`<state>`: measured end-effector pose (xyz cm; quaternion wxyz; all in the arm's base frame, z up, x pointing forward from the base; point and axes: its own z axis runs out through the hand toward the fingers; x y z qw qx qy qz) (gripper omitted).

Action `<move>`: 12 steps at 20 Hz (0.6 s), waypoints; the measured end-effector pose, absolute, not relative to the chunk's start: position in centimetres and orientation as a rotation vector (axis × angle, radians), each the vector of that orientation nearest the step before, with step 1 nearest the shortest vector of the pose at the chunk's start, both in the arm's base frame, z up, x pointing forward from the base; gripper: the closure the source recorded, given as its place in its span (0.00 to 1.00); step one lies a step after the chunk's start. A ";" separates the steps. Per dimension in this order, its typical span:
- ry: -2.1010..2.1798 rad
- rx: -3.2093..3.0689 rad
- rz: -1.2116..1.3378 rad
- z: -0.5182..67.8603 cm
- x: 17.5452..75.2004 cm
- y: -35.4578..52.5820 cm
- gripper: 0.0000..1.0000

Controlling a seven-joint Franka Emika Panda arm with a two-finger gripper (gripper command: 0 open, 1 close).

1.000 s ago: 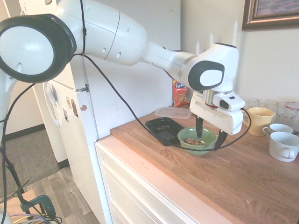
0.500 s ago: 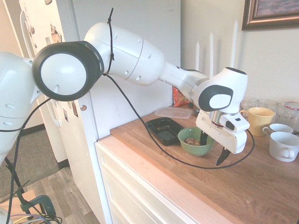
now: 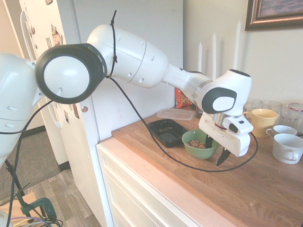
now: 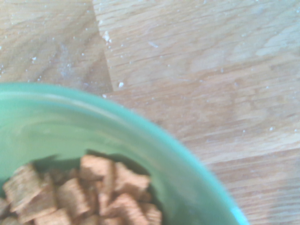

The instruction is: Pour the cereal into the box

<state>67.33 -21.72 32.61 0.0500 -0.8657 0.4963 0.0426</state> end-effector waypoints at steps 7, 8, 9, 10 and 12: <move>1.505 -2.640 0.133 32.5 67.4 -21.4 1.00; 1.505 -2.638 0.131 32.6 67.4 -21.5 1.00; 1.506 -2.635 0.128 32.7 67.5 -21.5 1.00; 1.506 -2.632 0.124 32.8 67.5 -21.5 1.00; 1.504 -2.633 0.122 32.9 67.6 -21.5 1.00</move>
